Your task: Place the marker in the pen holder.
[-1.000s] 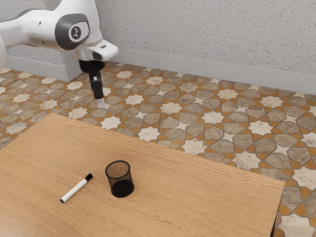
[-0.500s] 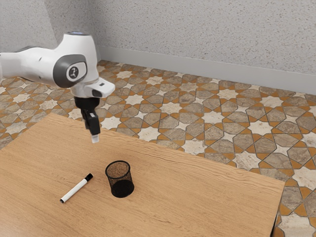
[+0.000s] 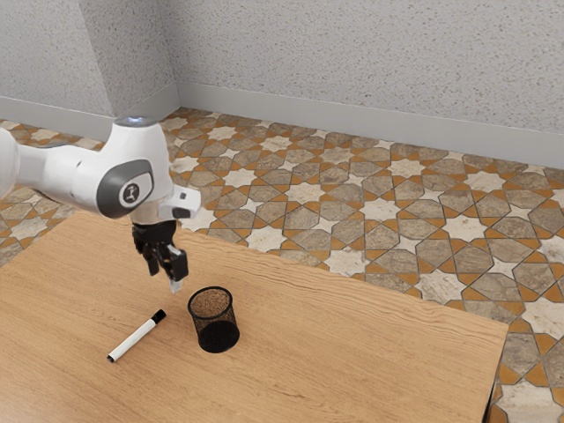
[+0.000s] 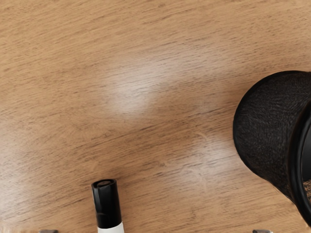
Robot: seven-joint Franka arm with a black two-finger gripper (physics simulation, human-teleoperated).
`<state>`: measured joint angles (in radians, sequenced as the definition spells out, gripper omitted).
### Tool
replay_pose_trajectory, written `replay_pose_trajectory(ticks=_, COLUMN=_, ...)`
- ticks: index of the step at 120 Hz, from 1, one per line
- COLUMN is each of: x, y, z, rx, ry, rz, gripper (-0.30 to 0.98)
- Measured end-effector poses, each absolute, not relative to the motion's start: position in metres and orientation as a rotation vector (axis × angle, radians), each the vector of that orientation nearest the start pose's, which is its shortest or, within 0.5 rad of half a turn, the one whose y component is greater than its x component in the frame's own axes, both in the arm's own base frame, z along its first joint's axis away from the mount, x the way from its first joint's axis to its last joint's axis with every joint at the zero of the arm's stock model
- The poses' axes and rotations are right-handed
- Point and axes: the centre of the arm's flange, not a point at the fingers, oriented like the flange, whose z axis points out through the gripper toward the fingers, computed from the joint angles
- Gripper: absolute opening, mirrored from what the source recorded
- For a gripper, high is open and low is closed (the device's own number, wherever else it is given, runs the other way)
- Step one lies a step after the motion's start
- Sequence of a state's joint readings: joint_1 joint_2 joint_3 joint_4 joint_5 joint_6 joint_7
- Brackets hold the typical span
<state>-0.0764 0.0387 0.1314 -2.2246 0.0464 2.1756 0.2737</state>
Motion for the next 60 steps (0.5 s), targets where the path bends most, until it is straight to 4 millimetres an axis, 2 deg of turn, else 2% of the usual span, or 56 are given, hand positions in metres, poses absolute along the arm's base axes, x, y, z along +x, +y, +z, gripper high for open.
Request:
replay_pose_trajectory(ticks=16, x=0.516, y=0.093, z=0.35, rx=-3.108, ry=0.115, rz=0.104, gripper=0.37)
replay_pose_trajectory(ticks=22, x=0.51, y=0.113, z=0.34, rx=-3.111, ry=0.027, rz=0.115, gripper=0.35)
replay_pose_trajectory(ticks=27, x=0.507, y=0.121, z=0.332, rx=-3.108, ry=-0.014, rz=0.122, gripper=0.33)
replay_pose_trajectory(ticks=33, x=0.509, y=0.117, z=0.326, rx=-3.102, ry=-0.019, rz=0.124, gripper=0.31)
replay_pose_trajectory(ticks=44, x=0.509, y=0.091, z=0.318, rx=-3.096, ry=0.028, rz=0.13, gripper=0.3)
replay_pose_trajectory(ticks=60, x=0.489, y=0.078, z=0.3, rx=-3.094, ry=0.024, rz=0.166, gripper=0.28)
